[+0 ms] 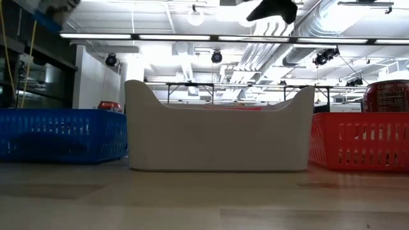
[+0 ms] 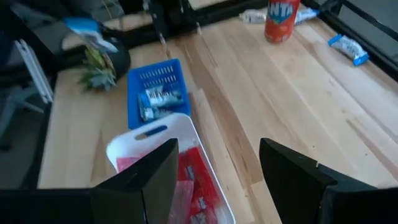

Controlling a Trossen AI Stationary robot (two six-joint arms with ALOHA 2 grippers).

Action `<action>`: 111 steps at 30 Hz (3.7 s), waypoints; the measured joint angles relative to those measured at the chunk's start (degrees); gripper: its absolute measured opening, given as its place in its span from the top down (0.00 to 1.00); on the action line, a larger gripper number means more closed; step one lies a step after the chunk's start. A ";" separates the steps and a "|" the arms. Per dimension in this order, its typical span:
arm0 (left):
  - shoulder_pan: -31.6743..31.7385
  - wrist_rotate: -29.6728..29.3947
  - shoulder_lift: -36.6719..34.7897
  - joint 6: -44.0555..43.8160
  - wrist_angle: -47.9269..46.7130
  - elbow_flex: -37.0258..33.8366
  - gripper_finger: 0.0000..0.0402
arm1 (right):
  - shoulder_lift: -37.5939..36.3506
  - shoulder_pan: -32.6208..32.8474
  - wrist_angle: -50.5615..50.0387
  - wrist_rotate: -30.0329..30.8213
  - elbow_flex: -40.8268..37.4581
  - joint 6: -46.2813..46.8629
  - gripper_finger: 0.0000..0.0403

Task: Sort candy
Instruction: Put the white chocolate into the blue bin

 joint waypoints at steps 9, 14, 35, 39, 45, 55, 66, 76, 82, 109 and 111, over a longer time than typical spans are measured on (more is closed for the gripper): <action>4.19 9.96 -14.88 6.28 19.88 -21.25 1.00 | -7.07 0.00 -1.81 0.04 0.01 3.14 0.45; 9.91 15.24 -18.09 14.60 22.15 -28.88 1.00 | -8.33 0.00 -2.30 0.07 0.01 4.77 0.45; 18.96 23.42 0.41 33.75 27.97 -30.33 0.99 | -8.04 0.00 -6.48 0.81 -0.01 9.98 0.45; 19.40 22.48 0.57 32.18 27.27 -28.40 0.90 | -8.05 0.00 -6.48 0.80 -0.01 8.61 0.45; 20.38 20.14 0.41 27.29 19.81 -23.83 0.69 | -8.03 0.00 -6.48 0.79 -0.01 6.52 0.45; 19.90 21.97 -0.38 21.19 12.99 -18.47 0.41 | -8.03 0.00 -6.43 0.66 -0.01 5.75 0.45; 21.55 24.01 -14.35 19.36 16.97 -14.94 0.38 | -8.03 0.00 -6.00 -0.02 -0.01 7.12 0.45; 34.13 23.49 -26.52 27.17 32.45 -14.90 0.38 | -8.03 -0.19 0.62 15.10 -0.01 16.50 0.45; 48.68 21.95 -21.22 29.61 35.07 -14.90 0.38 | -8.03 -3.54 2.22 20.16 -0.01 22.92 0.45; 84.34 17.38 47.55 40.05 2.06 30.63 0.38 | -2.76 -27.31 -2.24 0.13 0.01 -4.98 0.45; 84.68 16.39 48.59 41.21 2.86 30.61 0.38 | -2.76 -27.97 -2.24 -0.22 0.01 -4.98 0.45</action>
